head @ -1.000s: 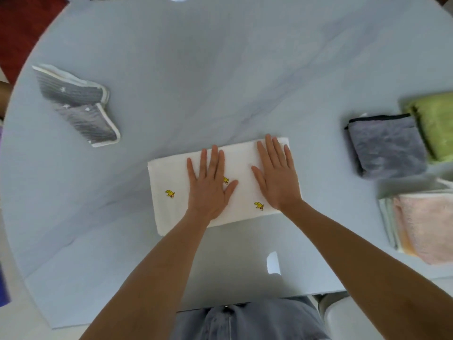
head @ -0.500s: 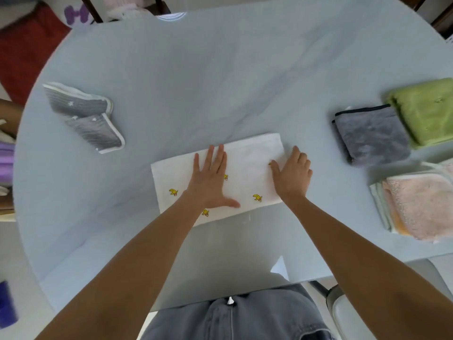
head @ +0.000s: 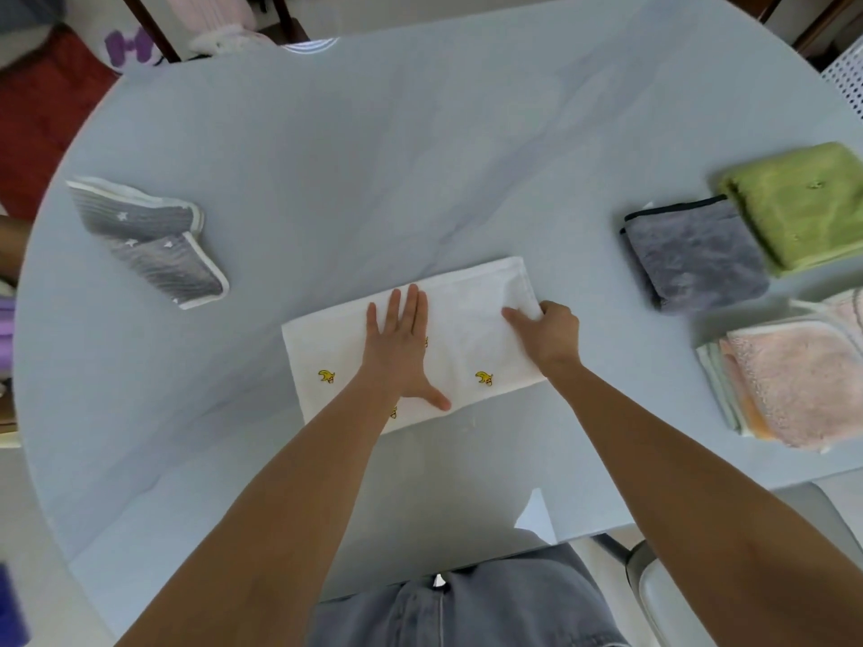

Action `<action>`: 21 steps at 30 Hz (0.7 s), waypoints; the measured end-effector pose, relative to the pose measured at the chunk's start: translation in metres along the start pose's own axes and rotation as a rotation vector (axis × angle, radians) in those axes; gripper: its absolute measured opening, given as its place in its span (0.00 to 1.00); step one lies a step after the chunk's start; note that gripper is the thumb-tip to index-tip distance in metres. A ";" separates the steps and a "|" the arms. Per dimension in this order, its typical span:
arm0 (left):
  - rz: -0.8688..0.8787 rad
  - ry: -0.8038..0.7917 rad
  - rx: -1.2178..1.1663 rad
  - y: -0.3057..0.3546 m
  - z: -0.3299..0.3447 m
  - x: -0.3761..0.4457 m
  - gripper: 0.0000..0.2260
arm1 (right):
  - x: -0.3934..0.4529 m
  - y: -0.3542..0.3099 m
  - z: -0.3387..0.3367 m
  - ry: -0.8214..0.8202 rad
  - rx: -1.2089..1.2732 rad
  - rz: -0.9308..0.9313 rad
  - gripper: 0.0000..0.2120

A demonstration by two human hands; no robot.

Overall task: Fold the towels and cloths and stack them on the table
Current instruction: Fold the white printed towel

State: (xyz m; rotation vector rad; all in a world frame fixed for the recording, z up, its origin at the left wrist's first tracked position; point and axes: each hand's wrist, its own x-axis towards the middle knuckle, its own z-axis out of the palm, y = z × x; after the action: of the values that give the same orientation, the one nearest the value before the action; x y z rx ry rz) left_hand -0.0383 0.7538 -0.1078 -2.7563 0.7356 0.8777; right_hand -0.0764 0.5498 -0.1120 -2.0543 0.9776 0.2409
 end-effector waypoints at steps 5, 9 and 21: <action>-0.025 -0.014 -0.045 0.006 0.001 0.001 0.72 | 0.000 0.002 -0.005 0.071 -0.062 -0.051 0.19; -0.051 -0.018 -0.076 0.009 -0.004 0.007 0.73 | 0.000 -0.006 -0.012 0.120 -0.119 -0.129 0.23; -0.084 0.158 -1.427 -0.030 -0.027 -0.016 0.20 | -0.065 -0.071 0.002 -0.099 0.126 -0.354 0.11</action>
State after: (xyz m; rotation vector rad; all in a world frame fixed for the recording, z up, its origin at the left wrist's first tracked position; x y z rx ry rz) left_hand -0.0215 0.7781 -0.0767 -3.9900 -0.1888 1.6036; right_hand -0.0693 0.6127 -0.0399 -2.0369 0.5418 0.0904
